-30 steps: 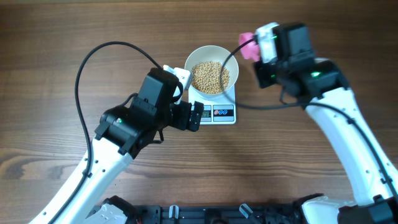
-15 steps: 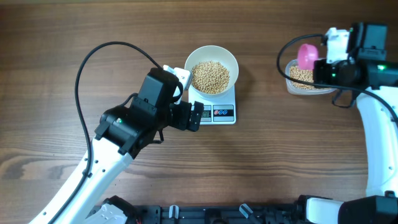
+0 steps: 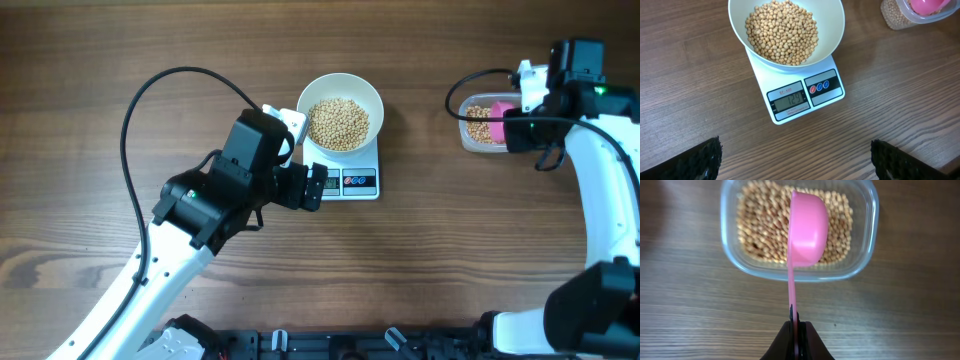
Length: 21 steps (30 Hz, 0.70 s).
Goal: Scoop item into bowl and weigh 150g on scale
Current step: 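Move the pink scoop back over the soybean tub, then dip the pink scoop into the soybeans with the right gripper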
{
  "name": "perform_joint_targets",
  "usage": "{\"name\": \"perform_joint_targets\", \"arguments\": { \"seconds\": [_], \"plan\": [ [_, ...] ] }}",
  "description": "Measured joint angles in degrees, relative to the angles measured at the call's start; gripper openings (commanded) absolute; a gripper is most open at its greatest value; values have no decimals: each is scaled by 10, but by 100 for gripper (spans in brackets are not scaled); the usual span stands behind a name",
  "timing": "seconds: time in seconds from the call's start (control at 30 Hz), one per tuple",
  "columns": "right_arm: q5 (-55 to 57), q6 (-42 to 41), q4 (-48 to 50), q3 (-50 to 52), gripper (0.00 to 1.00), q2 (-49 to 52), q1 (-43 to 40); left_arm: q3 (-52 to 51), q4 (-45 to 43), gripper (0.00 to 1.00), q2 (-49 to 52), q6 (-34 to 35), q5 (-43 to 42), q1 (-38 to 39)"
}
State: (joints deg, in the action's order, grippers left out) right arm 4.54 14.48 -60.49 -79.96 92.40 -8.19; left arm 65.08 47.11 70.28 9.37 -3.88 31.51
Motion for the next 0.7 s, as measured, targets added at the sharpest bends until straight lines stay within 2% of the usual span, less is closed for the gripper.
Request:
{"name": "perform_joint_targets", "arguments": {
  "seconds": [0.7],
  "plan": [
    [-8, -18, 28, 10, 4, 6, 0, 0, 0, 100, 0, 0, 0, 0]
  ]
}}
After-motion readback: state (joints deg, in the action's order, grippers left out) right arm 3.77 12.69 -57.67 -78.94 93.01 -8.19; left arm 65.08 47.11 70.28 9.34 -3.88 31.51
